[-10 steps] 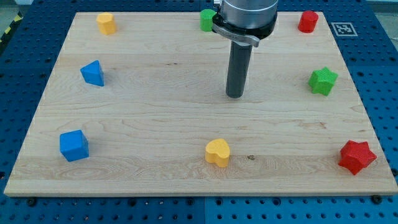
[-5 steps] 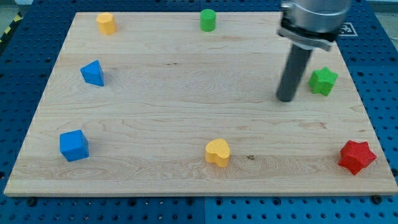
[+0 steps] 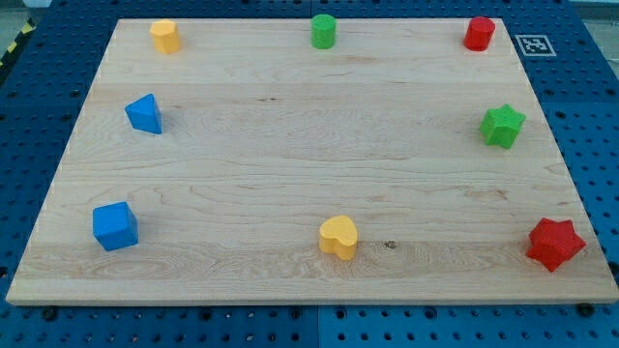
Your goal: Move the red star to the right of the yellow heart
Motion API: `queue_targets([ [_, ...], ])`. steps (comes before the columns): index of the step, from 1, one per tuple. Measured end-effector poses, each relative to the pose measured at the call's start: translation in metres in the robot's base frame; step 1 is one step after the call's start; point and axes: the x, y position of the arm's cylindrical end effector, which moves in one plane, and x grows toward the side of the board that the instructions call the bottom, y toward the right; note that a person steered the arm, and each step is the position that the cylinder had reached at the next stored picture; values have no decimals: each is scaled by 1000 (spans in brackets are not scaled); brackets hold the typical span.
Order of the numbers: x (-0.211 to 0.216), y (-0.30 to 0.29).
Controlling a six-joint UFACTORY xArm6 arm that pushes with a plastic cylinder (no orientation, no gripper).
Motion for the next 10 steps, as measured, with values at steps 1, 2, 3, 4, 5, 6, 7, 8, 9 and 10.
queue_targets([
  [1, -5, -7],
  [2, -6, -50],
  [3, -6, -56],
  [4, -6, -67],
  [5, -8, -68],
  [6, -12, -68],
  [7, -20, -68],
  [8, -20, -70],
  [9, -21, -72],
  [10, -20, -102],
])
